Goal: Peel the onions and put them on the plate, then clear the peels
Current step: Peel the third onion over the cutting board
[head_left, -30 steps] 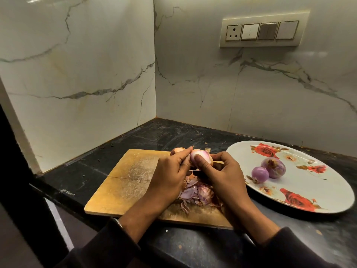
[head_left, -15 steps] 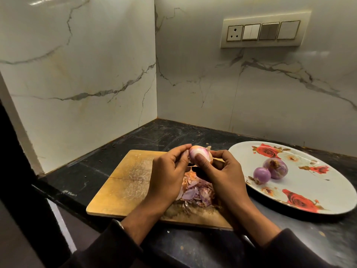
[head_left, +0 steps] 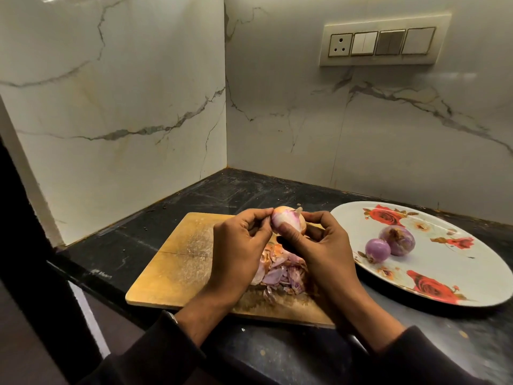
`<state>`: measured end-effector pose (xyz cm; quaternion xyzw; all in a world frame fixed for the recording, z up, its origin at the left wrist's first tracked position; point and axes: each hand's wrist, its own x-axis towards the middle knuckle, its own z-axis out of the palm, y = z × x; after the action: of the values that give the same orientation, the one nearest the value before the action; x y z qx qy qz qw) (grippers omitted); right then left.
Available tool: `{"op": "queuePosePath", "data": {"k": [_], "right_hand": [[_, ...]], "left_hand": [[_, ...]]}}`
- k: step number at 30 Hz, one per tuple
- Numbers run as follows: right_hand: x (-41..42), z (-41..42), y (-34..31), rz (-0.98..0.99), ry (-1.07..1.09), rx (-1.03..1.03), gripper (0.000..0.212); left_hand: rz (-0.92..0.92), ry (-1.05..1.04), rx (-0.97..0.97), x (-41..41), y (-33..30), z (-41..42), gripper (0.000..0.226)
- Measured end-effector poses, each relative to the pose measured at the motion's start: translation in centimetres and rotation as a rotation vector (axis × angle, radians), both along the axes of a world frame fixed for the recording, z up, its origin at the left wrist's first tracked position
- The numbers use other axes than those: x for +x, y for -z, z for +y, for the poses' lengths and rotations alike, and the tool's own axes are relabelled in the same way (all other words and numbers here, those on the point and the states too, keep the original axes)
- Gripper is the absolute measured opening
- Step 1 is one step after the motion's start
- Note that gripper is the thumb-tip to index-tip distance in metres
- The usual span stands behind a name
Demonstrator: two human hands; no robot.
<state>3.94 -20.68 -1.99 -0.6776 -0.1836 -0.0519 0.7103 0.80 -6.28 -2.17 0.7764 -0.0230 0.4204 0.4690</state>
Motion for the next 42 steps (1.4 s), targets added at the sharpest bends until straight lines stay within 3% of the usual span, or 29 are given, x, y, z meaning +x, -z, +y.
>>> {"op": "queuePosePath", "data": {"k": [11, 28, 42], "right_hand": [[-0.06, -0.19, -0.31, 0.099, -0.057, 0.126, 0.047], [-0.61, -0.19, -0.69, 0.138, -0.099, 0.118, 0.043], [-0.68, 0.36, -0.80, 0.248, -0.150, 0.232, 0.056]], "left_hand": [[0.103, 0.144, -0.168, 0.37, -0.10, -0.20, 0.031], [0.061, 0.049, -0.101, -0.11, -0.40, 0.03, 0.021], [0.148, 0.180, -0.374, 0.72, -0.04, 0.62, 0.011]]}}
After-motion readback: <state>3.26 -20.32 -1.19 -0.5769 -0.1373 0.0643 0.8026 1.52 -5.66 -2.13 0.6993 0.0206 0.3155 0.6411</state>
